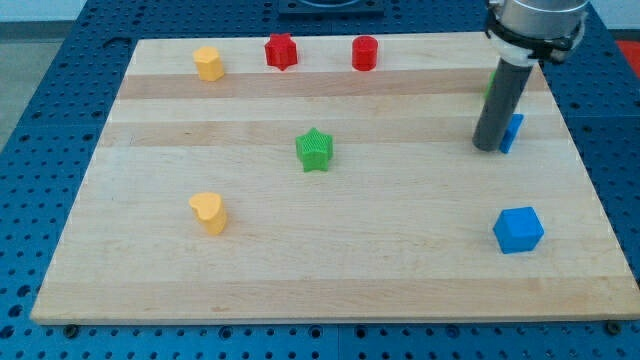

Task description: Slide blue triangle to the center right

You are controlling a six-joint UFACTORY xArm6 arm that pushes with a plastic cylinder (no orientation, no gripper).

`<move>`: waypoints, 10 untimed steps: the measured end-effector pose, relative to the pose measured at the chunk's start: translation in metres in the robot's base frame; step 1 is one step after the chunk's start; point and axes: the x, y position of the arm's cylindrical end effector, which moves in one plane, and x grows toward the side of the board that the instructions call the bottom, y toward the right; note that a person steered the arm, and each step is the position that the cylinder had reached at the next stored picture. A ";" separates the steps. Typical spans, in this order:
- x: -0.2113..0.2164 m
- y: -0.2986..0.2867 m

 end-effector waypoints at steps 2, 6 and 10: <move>0.013 0.017; 0.017 0.018; 0.016 0.040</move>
